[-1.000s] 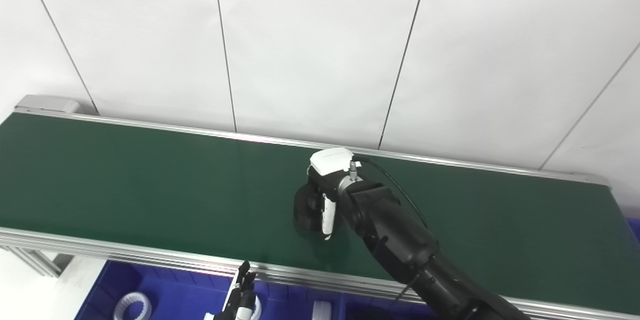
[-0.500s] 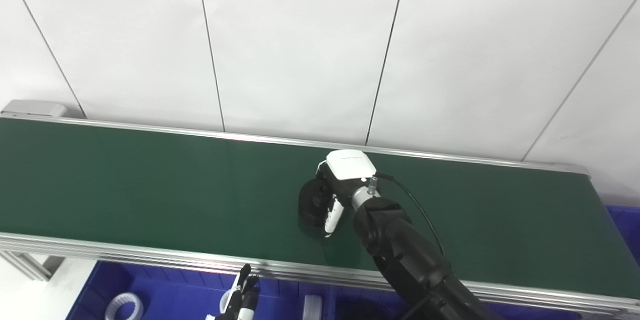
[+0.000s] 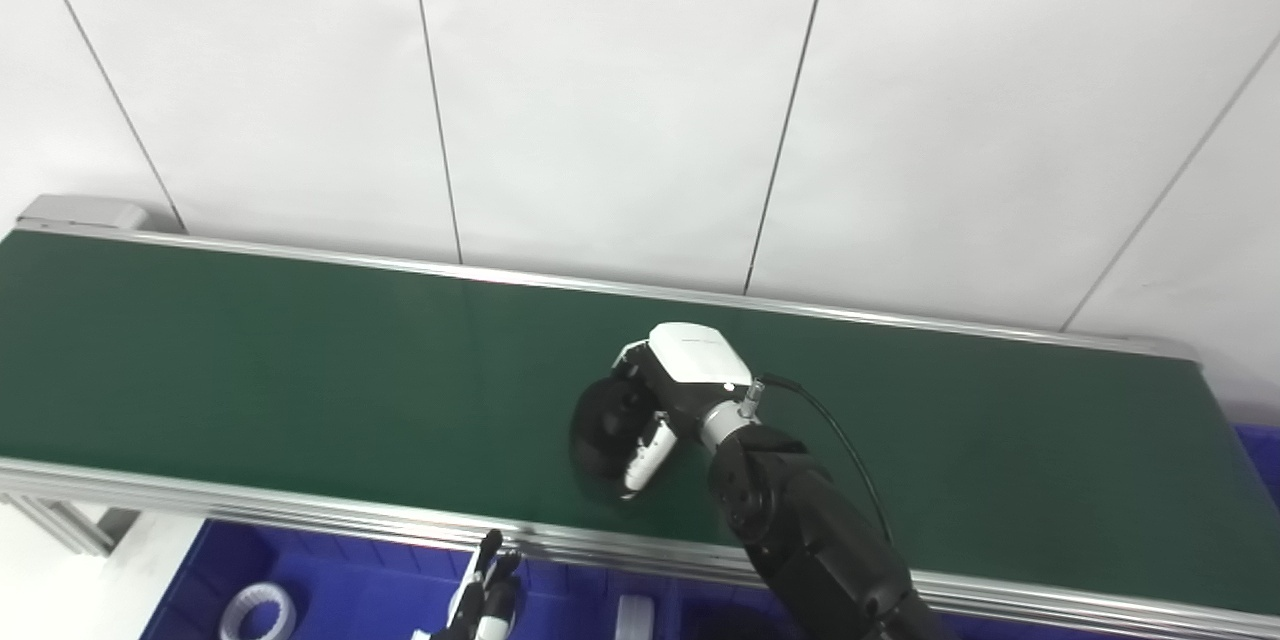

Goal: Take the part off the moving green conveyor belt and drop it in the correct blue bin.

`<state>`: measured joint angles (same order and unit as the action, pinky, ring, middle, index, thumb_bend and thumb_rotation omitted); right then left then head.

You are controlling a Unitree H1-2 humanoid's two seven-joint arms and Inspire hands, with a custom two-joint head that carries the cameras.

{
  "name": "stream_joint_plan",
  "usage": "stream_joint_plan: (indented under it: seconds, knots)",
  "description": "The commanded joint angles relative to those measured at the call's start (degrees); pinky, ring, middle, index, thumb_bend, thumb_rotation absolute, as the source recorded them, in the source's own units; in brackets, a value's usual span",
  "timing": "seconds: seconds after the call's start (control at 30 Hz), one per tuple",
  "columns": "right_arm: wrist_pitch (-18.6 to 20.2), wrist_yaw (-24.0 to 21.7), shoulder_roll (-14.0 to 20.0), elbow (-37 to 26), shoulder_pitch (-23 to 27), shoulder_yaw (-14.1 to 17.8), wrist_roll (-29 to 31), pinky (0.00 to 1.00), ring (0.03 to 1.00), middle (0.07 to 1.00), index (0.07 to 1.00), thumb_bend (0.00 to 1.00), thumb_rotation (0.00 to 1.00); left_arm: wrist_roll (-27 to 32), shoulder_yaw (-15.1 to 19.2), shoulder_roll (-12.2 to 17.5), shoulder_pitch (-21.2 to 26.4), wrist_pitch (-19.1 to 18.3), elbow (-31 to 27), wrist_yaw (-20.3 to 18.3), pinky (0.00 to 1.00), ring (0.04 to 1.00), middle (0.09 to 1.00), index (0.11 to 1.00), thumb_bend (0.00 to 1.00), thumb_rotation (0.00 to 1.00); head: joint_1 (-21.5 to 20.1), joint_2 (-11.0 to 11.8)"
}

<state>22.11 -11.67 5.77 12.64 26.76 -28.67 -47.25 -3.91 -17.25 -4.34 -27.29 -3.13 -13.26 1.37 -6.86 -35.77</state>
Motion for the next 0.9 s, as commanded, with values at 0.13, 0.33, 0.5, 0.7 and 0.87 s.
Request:
stream_joint_plan:
  seconds: [0.13, 0.33, 0.5, 0.7, 0.87]
  knots:
    - [0.3, 0.6, -0.2, -11.1, 0.8, 5.2, 3.2, 0.26, 0.328, 0.477, 0.493, 0.53, 0.01, 0.4, -3.9, -4.6, 0.2, 0.5, -1.6, -0.6, 0.99, 0.947, 0.952, 1.0, 0.56, 0.95, -0.2, 0.2]
    - [-0.7, 1.9, -1.6, -15.9, -1.4, 9.0, 7.1, 0.27, 0.338, 0.48, 0.494, 0.52, 0.01, 0.5, -3.5, -4.0, 0.7, 0.9, -0.9, -0.8, 0.98, 0.941, 0.952, 1.0, 0.56, 0.96, -0.4, 0.5]
    - [-1.8, 2.5, -2.7, -19.0, -4.4, 10.1, 10.1, 0.26, 0.338, 0.483, 0.494, 0.52, 0.01, 0.4, -3.2, -3.7, 1.0, 0.9, -0.6, -0.9, 0.99, 0.94, 0.952, 1.0, 0.54, 0.96, -0.5, 0.6]
    - [-3.9, 4.1, -4.2, -21.6, -10.0, 11.3, 15.7, 0.24, 0.319, 0.481, 0.493, 0.53, 0.01, 0.7, -2.9, -3.3, 1.1, 0.8, -0.4, -1.2, 0.99, 0.942, 0.95, 1.0, 0.53, 0.96, -1.1, 0.8]
    - [-7.3, 6.0, -5.2, -22.8, -15.7, 13.2, 21.4, 0.23, 0.306, 0.482, 0.493, 0.53, 0.01, 0.6, -2.3, -2.9, 1.4, 0.6, -0.4, -1.4, 1.0, 0.936, 0.943, 1.0, 0.55, 0.96, -2.7, 0.7]
